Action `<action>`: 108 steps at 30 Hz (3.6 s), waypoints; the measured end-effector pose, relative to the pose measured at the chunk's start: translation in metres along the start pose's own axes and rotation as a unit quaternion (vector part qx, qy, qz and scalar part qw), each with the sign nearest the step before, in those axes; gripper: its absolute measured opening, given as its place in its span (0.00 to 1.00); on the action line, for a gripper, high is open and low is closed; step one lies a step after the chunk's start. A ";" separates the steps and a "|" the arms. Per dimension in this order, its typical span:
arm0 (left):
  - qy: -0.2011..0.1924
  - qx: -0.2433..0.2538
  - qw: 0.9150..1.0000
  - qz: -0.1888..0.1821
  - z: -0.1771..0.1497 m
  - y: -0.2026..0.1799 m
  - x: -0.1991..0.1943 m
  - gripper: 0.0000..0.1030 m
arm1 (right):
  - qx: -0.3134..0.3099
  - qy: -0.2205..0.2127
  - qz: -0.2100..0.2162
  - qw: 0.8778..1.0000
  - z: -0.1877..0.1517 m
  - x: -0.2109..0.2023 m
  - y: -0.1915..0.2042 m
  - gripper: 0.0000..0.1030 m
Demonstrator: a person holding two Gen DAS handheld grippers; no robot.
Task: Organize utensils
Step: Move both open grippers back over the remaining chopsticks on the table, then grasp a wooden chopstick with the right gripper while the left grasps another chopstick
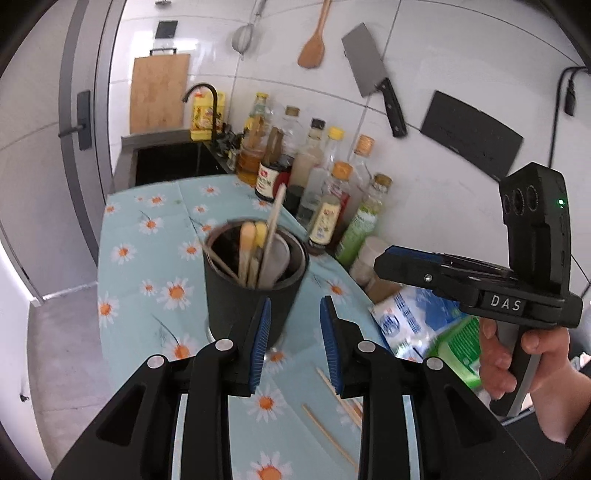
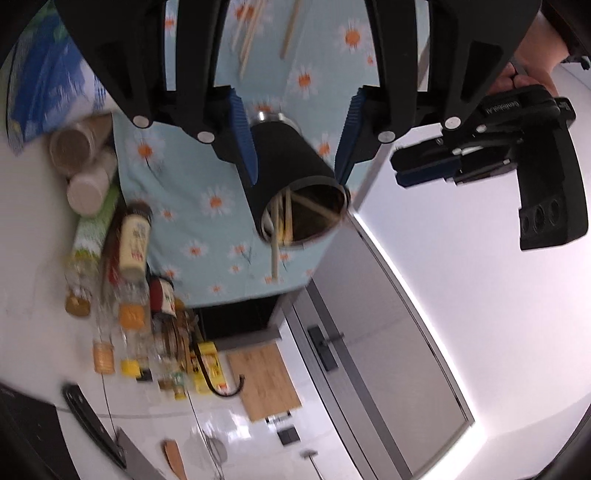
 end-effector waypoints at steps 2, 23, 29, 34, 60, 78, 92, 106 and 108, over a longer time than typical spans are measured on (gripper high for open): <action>0.007 -0.001 1.000 -0.009 -0.009 -0.003 -0.001 0.26 | 0.000 0.014 -0.014 1.000 -0.012 -0.003 -0.001 0.43; 0.113 -0.090 0.987 -0.065 -0.142 -0.011 0.023 0.26 | 0.110 0.282 -0.170 0.938 -0.124 0.060 -0.080 0.40; 0.134 -0.114 0.982 -0.072 -0.172 -0.009 0.022 0.26 | 0.122 0.330 -0.191 0.916 -0.142 0.080 -0.084 0.29; 0.137 -0.124 0.980 -0.076 -0.185 -0.005 0.018 0.26 | 0.103 0.345 -0.214 0.908 -0.141 0.096 -0.075 0.20; 0.182 -0.099 0.968 -0.143 -0.204 0.001 0.031 0.26 | 0.108 0.340 -0.288 0.888 -0.148 0.131 -0.052 0.05; 0.227 -0.095 0.965 -0.088 -0.164 -0.049 0.074 0.26 | 0.074 0.286 -0.178 0.939 -0.126 0.061 -0.056 0.05; 0.282 -0.112 0.952 0.029 -0.125 -0.095 0.114 0.26 | 0.072 0.253 -0.036 0.964 -0.113 0.021 -0.089 0.05; 0.302 -0.154 0.933 0.119 -0.137 -0.096 0.131 0.09 | 0.044 0.272 0.020 0.961 -0.117 0.011 -0.092 0.05; 0.300 -0.163 0.932 0.124 -0.137 -0.099 0.130 0.05 | 0.042 0.274 0.021 0.961 -0.118 0.011 -0.094 0.05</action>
Point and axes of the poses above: each gripper's, at about its wrist camera, not at the fingertips, and x roughly the way its jaws point, y to its left, z to its top, the point moved 1 cm from there along x, roughly the way its jaws point, and after that the axes turned 12 degrees about x, right-handed, at the moved point
